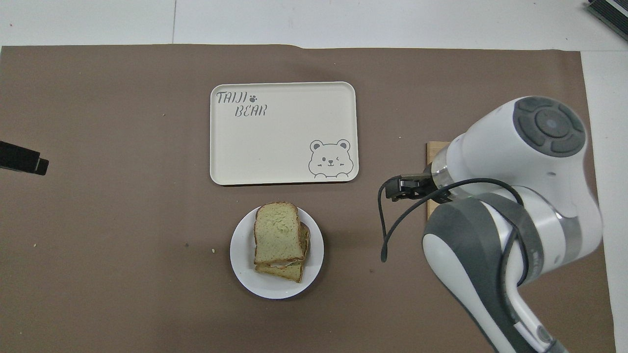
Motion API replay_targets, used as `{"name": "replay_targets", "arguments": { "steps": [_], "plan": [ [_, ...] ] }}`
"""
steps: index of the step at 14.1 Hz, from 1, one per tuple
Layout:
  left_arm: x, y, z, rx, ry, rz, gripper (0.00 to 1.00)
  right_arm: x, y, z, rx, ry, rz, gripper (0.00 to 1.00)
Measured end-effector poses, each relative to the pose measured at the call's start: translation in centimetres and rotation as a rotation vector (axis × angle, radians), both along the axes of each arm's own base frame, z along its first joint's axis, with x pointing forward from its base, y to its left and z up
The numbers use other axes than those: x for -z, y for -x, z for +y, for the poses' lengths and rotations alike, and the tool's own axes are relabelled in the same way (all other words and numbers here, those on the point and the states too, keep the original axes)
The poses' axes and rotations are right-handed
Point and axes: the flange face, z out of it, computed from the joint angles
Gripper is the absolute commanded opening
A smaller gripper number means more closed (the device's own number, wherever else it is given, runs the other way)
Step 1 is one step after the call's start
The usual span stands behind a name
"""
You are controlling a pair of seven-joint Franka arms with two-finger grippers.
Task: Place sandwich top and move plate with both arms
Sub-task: 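Release the bread and withdraw the right gripper to rest, then reach the left gripper to the rim of the white plate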
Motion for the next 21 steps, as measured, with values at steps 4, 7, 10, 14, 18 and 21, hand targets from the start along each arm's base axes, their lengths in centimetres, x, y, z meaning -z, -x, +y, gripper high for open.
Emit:
{"name": "replay_targets", "arguments": {
  "steps": [4,7,10,14,18,21],
  "plan": [
    [0.0,0.0,0.1,-0.001,0.000,-0.002,1.00,-1.3,-1.0,-6.9,0.026,-0.008,-0.012,1.00],
    [-0.1,-0.1,0.3,-0.006,0.000,-0.010,1.00,-2.5,-1.0,-11.6,0.034,0.011,-0.034,1.00],
    [-0.1,-0.2,0.8,-0.016,-0.002,-0.018,1.00,-4.1,-0.4,-14.8,0.046,0.027,-0.053,1.00],
    [0.2,-0.4,1.7,-0.033,-0.001,-0.027,1.00,-7.3,-0.2,-17.7,0.088,0.047,-0.116,1.00],
    [0.7,0.2,1.7,-0.032,0.002,-0.024,1.00,-10.8,0.0,-19.6,0.122,0.050,-0.142,1.00],
    [1.6,1.1,1.1,-0.020,0.013,-0.038,1.00,-13.3,0.5,-20.2,0.104,0.050,-0.145,1.00]
  ]
}}
